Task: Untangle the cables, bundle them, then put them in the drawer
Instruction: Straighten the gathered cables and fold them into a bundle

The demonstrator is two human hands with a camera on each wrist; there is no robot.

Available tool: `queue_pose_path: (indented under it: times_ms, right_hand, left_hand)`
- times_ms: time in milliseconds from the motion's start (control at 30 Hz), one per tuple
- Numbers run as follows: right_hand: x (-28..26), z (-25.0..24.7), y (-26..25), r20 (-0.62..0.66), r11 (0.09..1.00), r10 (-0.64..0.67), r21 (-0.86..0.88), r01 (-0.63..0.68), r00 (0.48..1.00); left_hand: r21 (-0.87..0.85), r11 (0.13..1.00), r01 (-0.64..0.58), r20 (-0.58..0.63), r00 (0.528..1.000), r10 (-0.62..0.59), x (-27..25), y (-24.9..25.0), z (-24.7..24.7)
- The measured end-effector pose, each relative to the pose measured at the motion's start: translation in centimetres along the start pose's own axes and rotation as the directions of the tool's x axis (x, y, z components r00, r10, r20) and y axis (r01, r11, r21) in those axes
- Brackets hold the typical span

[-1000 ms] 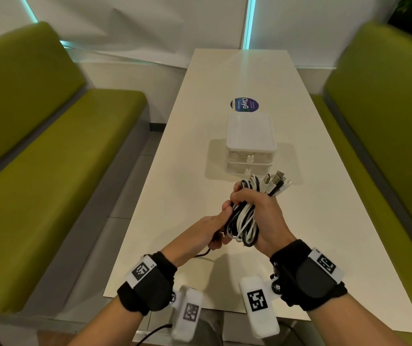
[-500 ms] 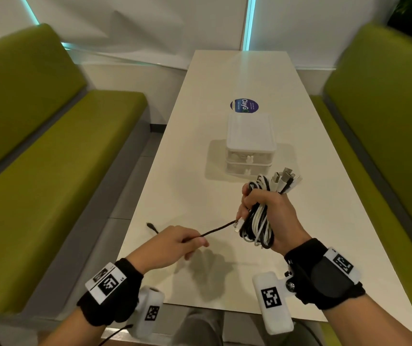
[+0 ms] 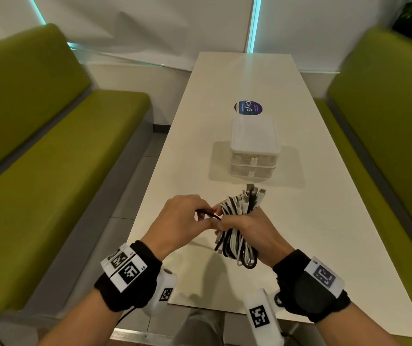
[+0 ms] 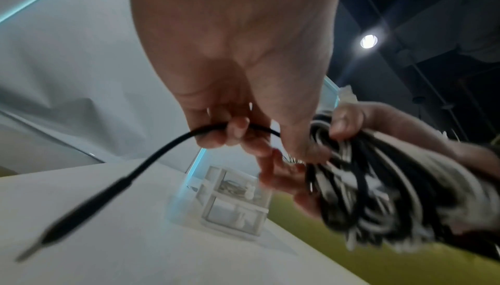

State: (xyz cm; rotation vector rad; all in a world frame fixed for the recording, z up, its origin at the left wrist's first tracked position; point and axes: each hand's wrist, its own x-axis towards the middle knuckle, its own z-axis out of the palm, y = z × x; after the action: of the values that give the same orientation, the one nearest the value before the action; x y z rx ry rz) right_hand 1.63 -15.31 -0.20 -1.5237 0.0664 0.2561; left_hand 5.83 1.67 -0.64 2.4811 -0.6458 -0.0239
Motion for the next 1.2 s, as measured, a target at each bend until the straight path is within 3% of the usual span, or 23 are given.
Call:
queue_pose_path:
  times_ms: [100, 167, 267, 400, 600, 733, 867, 933, 1100, 1200]
  right_hand:
    - [-0.5, -0.2, -0.1, 0.054, 0.985, 0.101, 0.133, -0.107, 0.993]
    - [-0.7, -0.3, 0.0, 0.079, 0.975, 0.155, 0.149, -0.165, 0.985]
    - [-1.0, -0.4, 0.0, 0.110, 0.974, 0.202, 0.079, -0.211, 0.973]
    - [-1.4, -0.3, -0.1, 0.095, 0.980, 0.185, 0.051, -0.190, 0.978]
    - [-0.8, -0.9, 0.1, -0.052, 0.980, 0.097, 0.182, -0.086, 0.994]
    - [-1.0, -2.5, -0.2, -0.081, 0.977, 0.122, 0.187, -0.105, 0.989]
    - [-1.1, 0.2, -0.7, 0.028, 0.993, 0.112, -0.036, -0.111, 0.993]
    - [-1.1, 0.8, -0.4, 0.035, 0.992, 0.102, -0.084, -0.099, 0.994]
    - [-1.5, -0.1, -0.2, 0.129, 0.988, 0.152, 0.012, -0.155, 0.980]
    - [-1.3, 0.4, 0.0, 0.043, 0.994, 0.106, 0.016, -0.107, 0.993]
  left_hand:
    - [-0.001, 0.993, 0.122, -0.069, 0.990, -0.122, -0.3, 0.4, 0.3]
    - [0.013, 0.986, 0.164, -0.026, 0.986, -0.164, -0.2, 0.4, 0.2]
    - [0.047, 0.992, 0.120, 0.063, 0.990, -0.123, 0.4, 0.3, 0.1]
    - [0.075, 0.997, 0.018, 0.131, 0.991, -0.028, 1.0, 0.3, -0.3]
    - [-0.076, 0.991, 0.112, 0.265, 0.960, -0.088, 0.2, -1.8, -2.0]
    - [-0.130, 0.982, 0.138, 0.201, 0.973, -0.110, -0.4, -3.8, -1.9]
    - [-0.027, 0.999, 0.019, 0.103, 0.995, -0.016, 1.0, 0.1, -0.2]
    - [-0.003, 1.000, 0.021, 0.096, 0.995, -0.020, 1.6, 1.6, -0.2]
    - [0.114, 0.994, -0.004, 0.061, 0.998, -0.003, 1.2, 2.4, -0.5]
    - [0.105, 0.994, -0.040, 0.079, 0.996, 0.032, 1.1, 2.6, -0.1]
